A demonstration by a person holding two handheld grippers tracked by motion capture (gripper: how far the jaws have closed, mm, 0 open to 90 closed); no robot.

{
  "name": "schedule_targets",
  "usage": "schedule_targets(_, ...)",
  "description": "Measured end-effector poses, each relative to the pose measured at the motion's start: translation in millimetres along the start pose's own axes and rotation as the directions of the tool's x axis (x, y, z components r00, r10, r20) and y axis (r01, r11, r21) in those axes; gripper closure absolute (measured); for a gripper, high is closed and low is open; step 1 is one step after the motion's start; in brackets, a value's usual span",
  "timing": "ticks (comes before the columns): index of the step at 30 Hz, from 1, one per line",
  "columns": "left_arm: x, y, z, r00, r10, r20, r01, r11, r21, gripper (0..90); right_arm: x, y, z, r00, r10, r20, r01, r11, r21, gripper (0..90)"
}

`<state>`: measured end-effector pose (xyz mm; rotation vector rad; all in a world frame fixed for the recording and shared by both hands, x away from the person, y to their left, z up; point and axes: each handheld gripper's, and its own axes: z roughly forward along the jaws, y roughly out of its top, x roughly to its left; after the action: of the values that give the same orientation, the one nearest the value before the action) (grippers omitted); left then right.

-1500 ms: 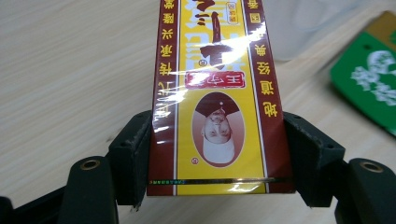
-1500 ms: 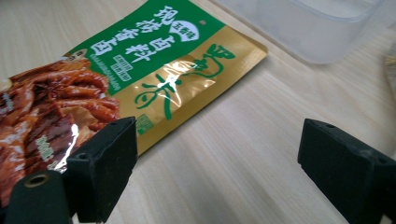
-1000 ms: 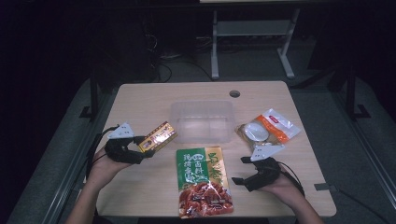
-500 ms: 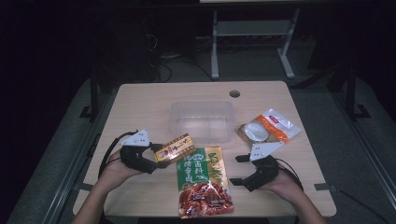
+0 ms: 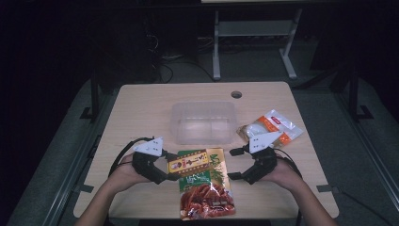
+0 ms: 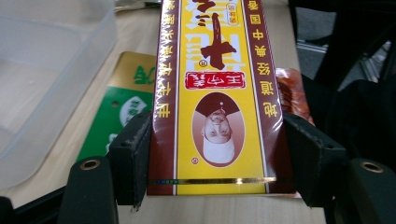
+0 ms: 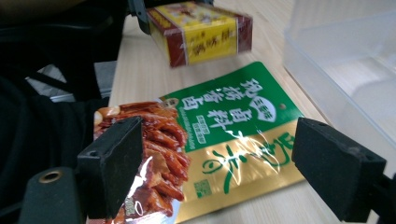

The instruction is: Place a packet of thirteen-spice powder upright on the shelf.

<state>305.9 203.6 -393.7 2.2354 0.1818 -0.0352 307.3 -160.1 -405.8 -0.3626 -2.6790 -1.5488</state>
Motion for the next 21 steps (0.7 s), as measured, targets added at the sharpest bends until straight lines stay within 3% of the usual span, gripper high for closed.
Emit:
schedule_targets(5, -4.0, 1.3, 3.2, 0.9996, 0.018, 0.022, -0.018, 0.9998, 0.003, 31.8, 1.4, 8.8, 2.5, 0.9986, -0.032, -0.043, 0.031, 0.999, -0.027, 19.3)
schedule_targets(6, -4.7, 1.6, 4.1, 0.9993, 0.025, 0.026, -0.025, 0.9997, 0.000, 31.8, 2.1, 11.5, 6.0, 0.9966, -0.042, -0.072, 0.039, 0.999, -0.034, 19.3)
schedule_targets(14, -11.1, 2.4, 10.8, 0.9969, 0.051, 0.061, -0.050, 0.9987, -0.008, 31.8, 6.3, 26.1, 20.7, 0.9878, -0.090, -0.127, 0.087, 0.996, -0.022, 19.2)
schedule_targets(21, -13.4, 1.8, 13.0, 0.9952, 0.066, 0.073, -0.065, 0.9978, -0.014, 31.8, 11.3, 29.2, 32.7, 0.9840, -0.107, -0.142, 0.107, 0.994, -0.009, 18.7)
